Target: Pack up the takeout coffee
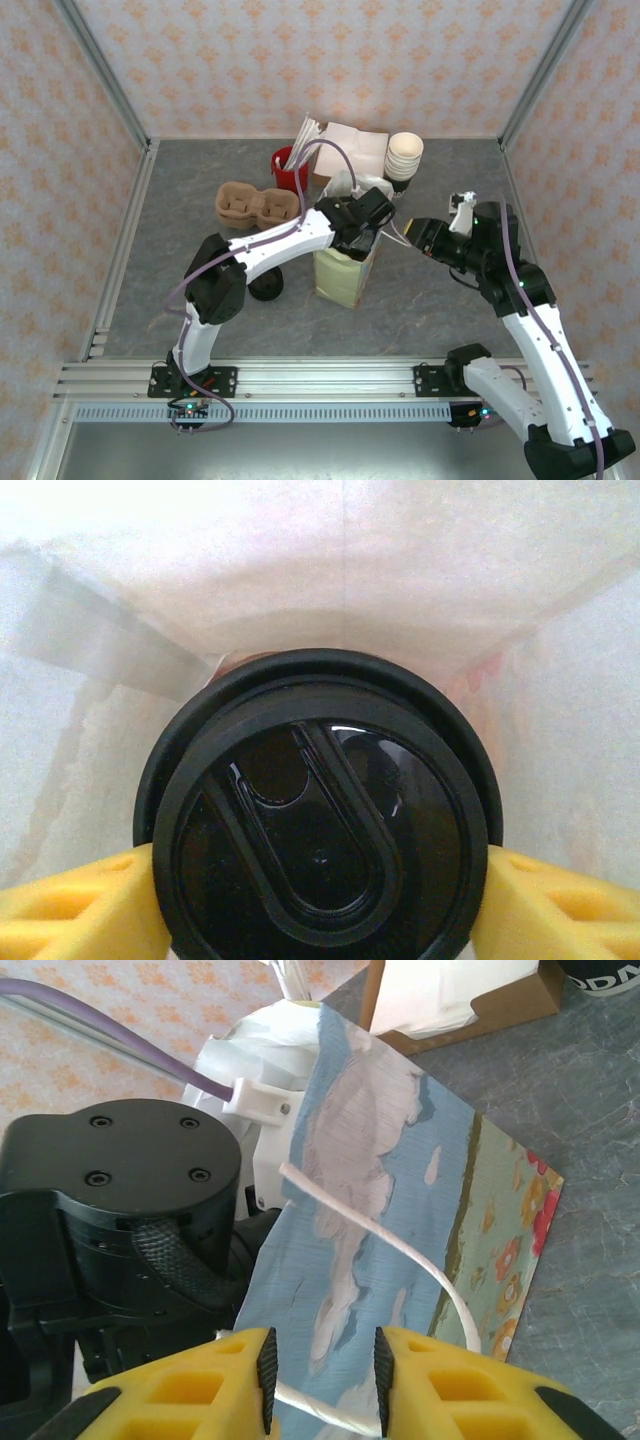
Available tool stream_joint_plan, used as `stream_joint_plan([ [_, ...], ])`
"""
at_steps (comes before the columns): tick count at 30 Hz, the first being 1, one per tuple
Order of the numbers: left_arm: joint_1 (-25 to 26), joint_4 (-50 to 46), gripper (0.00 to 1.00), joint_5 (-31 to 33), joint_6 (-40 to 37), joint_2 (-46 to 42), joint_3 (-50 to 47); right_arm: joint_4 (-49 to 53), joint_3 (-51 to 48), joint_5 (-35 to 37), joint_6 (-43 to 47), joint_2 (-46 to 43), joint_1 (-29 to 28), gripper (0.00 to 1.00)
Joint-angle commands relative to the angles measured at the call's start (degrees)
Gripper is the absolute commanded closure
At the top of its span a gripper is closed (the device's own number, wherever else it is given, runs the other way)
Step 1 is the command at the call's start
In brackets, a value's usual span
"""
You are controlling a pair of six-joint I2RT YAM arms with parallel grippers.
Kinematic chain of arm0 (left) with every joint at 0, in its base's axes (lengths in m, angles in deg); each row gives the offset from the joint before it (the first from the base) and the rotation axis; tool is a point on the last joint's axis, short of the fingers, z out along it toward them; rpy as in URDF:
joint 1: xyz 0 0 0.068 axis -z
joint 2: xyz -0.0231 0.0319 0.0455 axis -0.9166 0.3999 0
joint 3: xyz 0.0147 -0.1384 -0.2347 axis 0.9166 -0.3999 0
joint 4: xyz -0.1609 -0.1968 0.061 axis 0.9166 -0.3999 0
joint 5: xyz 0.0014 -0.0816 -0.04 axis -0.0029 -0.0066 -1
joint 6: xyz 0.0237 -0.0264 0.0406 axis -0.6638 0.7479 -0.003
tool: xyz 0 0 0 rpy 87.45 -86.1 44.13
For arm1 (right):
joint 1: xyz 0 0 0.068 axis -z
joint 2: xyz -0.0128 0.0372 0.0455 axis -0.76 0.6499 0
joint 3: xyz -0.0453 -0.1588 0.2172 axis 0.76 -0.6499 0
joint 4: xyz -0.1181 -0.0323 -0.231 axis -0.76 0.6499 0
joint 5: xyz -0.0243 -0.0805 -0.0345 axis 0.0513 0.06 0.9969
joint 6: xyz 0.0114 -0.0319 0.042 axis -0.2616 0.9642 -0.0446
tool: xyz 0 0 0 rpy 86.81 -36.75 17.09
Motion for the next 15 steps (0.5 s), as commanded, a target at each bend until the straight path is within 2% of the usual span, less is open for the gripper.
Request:
stream_joint_plan([
  [1,-0.41,-8.18,0.21,-5.44,0.36,2.21,1.15,-1.98,0.73,1.08,-0.9,0.73,0.25,0.67],
  [7,-0.36,-12.92,0.08,-4.92,0.01,1.34,9.12,-4.51,0.89,0.06,-1.48,2.31,0.26,0.65],
  [15,-0.4,-17.97,0.01,-3.83,-0.14,0.74,15.71,-5.52,2.98,-1.2,-2.91,5.33,0.21,0.59],
])
